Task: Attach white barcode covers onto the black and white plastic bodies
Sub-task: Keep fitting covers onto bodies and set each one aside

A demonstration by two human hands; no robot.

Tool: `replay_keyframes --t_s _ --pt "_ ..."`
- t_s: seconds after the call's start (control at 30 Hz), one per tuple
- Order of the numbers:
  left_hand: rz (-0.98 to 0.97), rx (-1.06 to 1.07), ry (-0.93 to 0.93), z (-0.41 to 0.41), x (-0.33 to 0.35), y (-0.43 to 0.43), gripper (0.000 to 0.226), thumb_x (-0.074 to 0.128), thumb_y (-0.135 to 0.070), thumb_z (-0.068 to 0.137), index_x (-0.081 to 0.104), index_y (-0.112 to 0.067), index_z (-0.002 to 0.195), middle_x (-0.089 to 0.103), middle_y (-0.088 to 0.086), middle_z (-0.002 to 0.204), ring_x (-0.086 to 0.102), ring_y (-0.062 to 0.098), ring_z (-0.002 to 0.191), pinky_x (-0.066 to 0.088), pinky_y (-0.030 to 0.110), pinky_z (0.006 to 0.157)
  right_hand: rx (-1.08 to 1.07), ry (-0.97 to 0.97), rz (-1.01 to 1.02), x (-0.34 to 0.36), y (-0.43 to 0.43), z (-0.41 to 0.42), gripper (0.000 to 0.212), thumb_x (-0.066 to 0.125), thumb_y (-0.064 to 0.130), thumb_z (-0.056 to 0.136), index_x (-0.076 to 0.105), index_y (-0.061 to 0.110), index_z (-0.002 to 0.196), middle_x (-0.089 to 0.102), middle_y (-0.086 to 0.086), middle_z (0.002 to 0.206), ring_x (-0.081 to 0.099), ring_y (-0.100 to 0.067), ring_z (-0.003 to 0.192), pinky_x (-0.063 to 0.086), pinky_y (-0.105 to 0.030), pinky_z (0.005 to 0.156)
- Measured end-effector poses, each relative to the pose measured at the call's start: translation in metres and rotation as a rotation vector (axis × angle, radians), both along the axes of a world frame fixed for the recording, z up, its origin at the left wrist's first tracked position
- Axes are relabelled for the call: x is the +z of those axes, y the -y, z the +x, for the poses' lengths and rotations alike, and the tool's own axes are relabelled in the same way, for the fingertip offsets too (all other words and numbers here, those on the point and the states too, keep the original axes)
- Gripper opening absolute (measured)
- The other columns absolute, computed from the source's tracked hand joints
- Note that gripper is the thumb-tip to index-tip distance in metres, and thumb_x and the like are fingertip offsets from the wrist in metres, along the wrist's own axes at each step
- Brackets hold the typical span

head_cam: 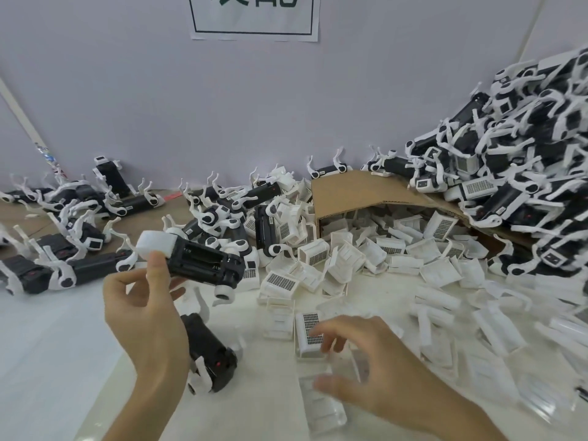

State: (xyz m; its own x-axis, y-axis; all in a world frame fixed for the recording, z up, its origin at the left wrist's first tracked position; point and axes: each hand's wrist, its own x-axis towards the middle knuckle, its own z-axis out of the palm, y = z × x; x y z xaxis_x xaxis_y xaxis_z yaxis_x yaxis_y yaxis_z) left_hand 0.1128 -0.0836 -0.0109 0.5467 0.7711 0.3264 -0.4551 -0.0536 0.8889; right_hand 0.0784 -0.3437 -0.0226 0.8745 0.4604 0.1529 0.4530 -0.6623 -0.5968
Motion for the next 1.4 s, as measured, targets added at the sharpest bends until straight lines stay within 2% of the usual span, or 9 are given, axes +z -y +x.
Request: replay_keyframes --t_s 0.17,0.3,0.43,0.6,0.7,0.87,1.07,1.23,1.4 --pt "0.58 0.123 0.268 -0.012 0.001 0.012 0.02 0.069 -0.04 0.091 0.05 -0.033 0.095 0.062 -0.037 0.107 0.064 0.006 0.107 0.05 0.03 0.095 0.088 0.019 -0.144 -0.009 -0.012 0.001 0.057 0.071 0.069 0.068 0.057 0.049 0.12 0.056 0.027 0.096 0.044 0.01 0.101 0.013 -0.005 0.094" --pt "0.809 0.134 0.404 -0.019 -0.001 0.025 0.027 0.065 -0.044 0.095 0.054 -0.02 0.101 0.056 -0.043 0.123 0.056 -0.008 0.114 0.049 0.05 0.09 0.083 -0.028 -0.129 -0.007 -0.009 0.003 0.059 0.075 0.064 0.067 0.06 0.048 0.122 0.055 0.033 0.095 0.042 0.019 0.101 0.012 -0.003 0.094" --pt "0.988 0.123 0.508 -0.034 0.007 0.034 0.038 0.065 -0.044 0.096 0.056 -0.007 0.092 0.067 -0.006 0.114 0.063 0.0 0.115 0.041 0.041 0.096 0.019 0.015 -0.164 -0.008 -0.003 0.003 0.07 0.069 0.072 0.066 0.049 0.052 0.13 0.043 0.034 0.114 0.007 0.033 0.111 0.01 -0.003 0.097" --pt "0.737 -0.235 0.498 -0.057 -0.001 0.071 0.039 0.07 -0.047 0.091 0.06 -0.009 0.084 0.066 -0.021 0.129 0.069 0.005 0.107 0.052 0.024 0.089 0.042 -0.021 -0.184 -0.003 0.006 0.006 0.035 0.073 0.067 0.072 0.059 0.061 0.103 0.046 0.044 0.103 0.021 0.029 0.112 0.008 -0.014 0.106" --pt "0.575 -0.387 0.311 -0.06 -0.008 0.084 0.058 0.068 -0.061 0.086 0.065 -0.003 0.092 0.071 -0.012 0.121 0.072 0.012 0.104 0.059 0.029 0.08 -0.008 -0.092 -0.108 -0.001 0.005 0.007 0.055 0.083 0.062 0.062 0.064 0.05 0.113 0.056 0.032 0.115 0.034 0.013 0.119 0.028 -0.018 0.104" --pt "0.246 -0.392 0.226 -0.051 -0.01 0.085 0.03 0.073 -0.068 0.075 0.057 -0.049 0.092 0.072 -0.014 0.103 0.073 0.013 0.09 0.062 0.041 0.071 -0.004 -0.061 0.034 0.0 0.001 0.004 0.051 0.084 0.042 0.064 0.065 0.053 0.11 0.05 0.018 0.116 0.058 -0.003 0.098 0.05 -0.019 0.075" --pt "0.048 -0.393 0.148 -0.034 -0.004 0.067 0.017 0.072 -0.032 0.086 0.057 -0.038 0.081 0.069 -0.01 0.082 0.072 0.011 0.078 0.059 0.023 0.068 -0.075 0.125 0.211 -0.005 0.0 0.004 0.056 0.07 0.002 0.073 0.065 0.046 0.106 0.064 0.023 0.103 0.064 -0.004 0.089 0.042 -0.008 0.077" --pt "0.007 -0.405 0.091 -0.033 -0.002 0.066 0.018 0.07 -0.043 0.087 0.056 -0.033 0.081 0.066 -0.004 0.081 0.07 0.02 0.08 0.059 0.025 0.068 -0.182 0.245 0.365 0.0 0.008 0.008 0.018 0.062 0.021 0.09 0.072 0.036 0.092 0.067 0.009 0.087 0.061 -0.01 0.076 0.044 -0.021 0.066" --pt "0.016 -0.506 0.017 -0.038 -0.008 0.075 0.018 0.066 -0.042 0.087 0.054 -0.032 0.078 0.062 0.01 0.086 0.067 0.032 0.078 0.059 0.03 0.06 -0.277 0.173 0.487 0.0 0.012 0.008 0.02 0.04 0.048 0.102 0.06 0.044 0.102 0.069 -0.004 0.079 0.065 -0.028 0.076 0.049 -0.038 0.074"
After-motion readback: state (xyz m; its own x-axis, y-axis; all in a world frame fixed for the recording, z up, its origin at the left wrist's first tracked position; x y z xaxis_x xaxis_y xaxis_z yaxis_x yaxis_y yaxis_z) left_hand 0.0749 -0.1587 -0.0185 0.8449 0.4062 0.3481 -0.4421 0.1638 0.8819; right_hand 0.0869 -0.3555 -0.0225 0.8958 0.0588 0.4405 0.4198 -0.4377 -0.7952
